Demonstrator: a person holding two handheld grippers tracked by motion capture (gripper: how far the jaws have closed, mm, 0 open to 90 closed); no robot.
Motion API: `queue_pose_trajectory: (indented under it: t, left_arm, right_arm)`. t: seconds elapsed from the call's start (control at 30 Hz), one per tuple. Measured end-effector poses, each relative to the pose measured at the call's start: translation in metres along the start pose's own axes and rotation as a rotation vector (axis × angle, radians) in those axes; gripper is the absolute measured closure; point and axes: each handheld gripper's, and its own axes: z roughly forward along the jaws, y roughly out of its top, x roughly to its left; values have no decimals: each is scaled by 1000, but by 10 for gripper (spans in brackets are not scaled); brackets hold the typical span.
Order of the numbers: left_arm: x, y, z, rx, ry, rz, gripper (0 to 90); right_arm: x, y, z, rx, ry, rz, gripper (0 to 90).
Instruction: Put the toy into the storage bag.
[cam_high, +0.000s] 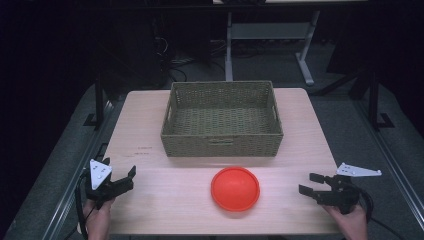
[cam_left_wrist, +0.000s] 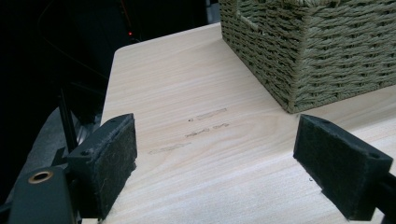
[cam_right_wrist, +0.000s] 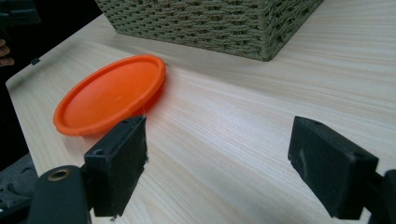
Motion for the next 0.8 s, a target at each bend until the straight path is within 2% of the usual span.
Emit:
queue_pose_trajectory:
  t: [0.3, 0.43, 0.63, 0.8]
  left_arm:
    - [0, 0, 0, -4, 2, 5, 127]
    - [1, 0, 0, -5, 3, 8, 128]
    - [0, 0, 0, -6, 5, 6, 128]
    - [-1, 1, -1, -8, 9, 5, 127]
  right_arm:
    - [3, 3, 0, 3, 11, -6, 184]
    - [11, 12, 1, 3, 17, -30, 189]
    - [16, 20, 1, -4, 31, -38, 188]
    - [17, 27, 6, 34, 51, -30, 182]
